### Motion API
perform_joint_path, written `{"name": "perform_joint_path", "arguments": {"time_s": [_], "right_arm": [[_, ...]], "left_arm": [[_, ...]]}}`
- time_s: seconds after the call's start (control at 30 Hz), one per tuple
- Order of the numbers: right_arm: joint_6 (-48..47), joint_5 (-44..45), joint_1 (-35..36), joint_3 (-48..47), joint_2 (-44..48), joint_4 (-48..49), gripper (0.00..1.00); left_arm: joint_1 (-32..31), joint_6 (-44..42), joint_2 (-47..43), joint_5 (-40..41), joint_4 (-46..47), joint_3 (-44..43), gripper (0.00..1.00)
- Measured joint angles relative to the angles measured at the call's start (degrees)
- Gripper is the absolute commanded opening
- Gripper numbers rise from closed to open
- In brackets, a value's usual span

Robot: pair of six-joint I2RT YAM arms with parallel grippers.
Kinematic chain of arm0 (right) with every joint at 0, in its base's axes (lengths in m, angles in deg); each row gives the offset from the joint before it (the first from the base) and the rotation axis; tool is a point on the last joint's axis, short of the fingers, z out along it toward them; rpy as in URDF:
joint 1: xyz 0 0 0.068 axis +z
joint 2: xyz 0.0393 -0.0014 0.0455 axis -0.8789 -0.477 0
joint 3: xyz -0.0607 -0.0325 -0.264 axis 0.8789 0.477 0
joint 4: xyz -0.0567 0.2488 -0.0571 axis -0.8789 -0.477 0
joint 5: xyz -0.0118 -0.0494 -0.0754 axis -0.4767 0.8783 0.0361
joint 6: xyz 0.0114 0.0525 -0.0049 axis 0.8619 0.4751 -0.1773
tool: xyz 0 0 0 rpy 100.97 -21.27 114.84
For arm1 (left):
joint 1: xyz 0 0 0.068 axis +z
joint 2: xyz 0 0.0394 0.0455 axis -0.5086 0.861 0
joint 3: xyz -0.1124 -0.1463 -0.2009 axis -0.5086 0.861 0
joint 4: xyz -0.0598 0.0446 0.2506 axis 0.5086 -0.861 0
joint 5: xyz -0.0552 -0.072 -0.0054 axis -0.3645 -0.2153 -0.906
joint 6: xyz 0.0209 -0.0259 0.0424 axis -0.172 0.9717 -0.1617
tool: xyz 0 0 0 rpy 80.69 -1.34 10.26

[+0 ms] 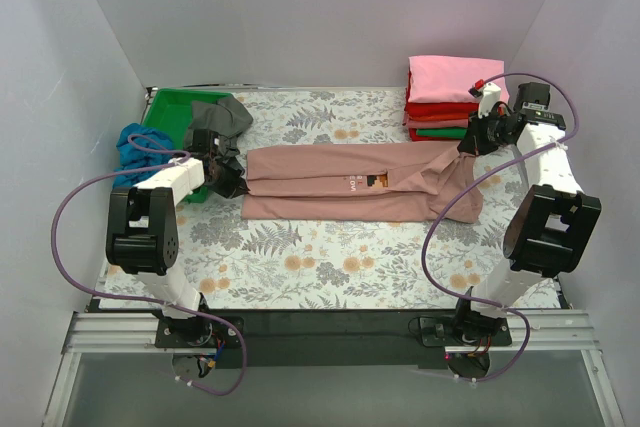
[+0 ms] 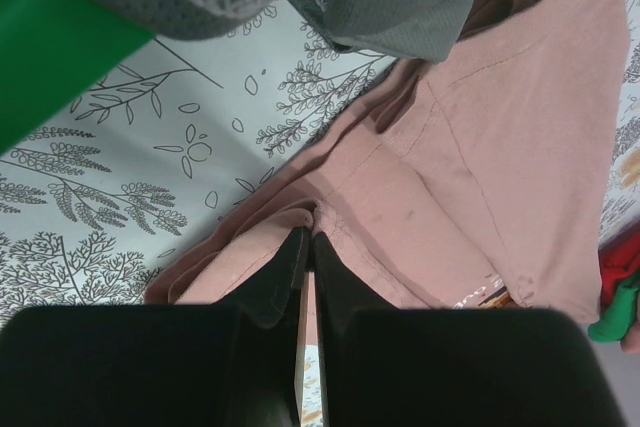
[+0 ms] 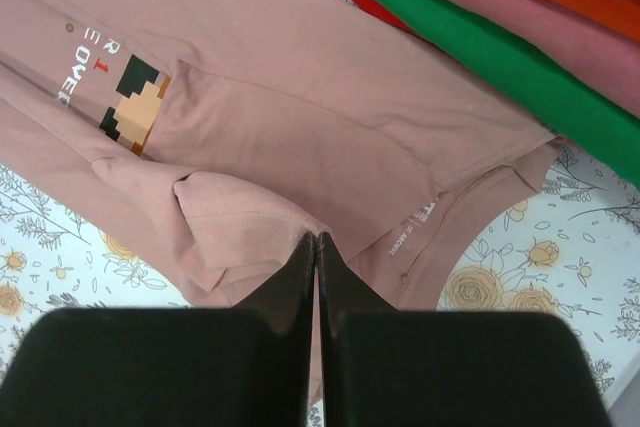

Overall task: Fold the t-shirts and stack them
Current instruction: Fold the tshirt

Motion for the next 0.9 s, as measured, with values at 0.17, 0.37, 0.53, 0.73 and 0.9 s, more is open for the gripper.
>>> {"name": "perform_joint_path", "arguments": {"time_s": [0.17,0.37,0.53,0.73,0.9], "right_arm": [[1.4,0.4,0.6,0.0,-1.2,1.2,0.01],[2.5,0.8,0.7,-0.1,-1.6,2.3,0.01],[2.9,1.0,0.8,-0.9,-2.7,3.2,0.01],[3.0,1.7,1.2,-1.3,-4.2,3.5,0.01],[3.1,1.9,1.6,-1.3,-4.4,3.5,0.01]], "left_arm": [[0.0,-0.2,0.2,0.0,-0.1,-0.9,0.00],[0.0,-0.3,1.0,0.0,0.0,-2.0,0.00],[0.0,-0.5,1.6,0.1,-0.2,-2.1,0.00],[0.0,-0.7,2.0,0.4,-0.6,-2.6,0.00],[0.0,-1.7,2.0,0.5,-1.0,-3.7,0.13]]}}
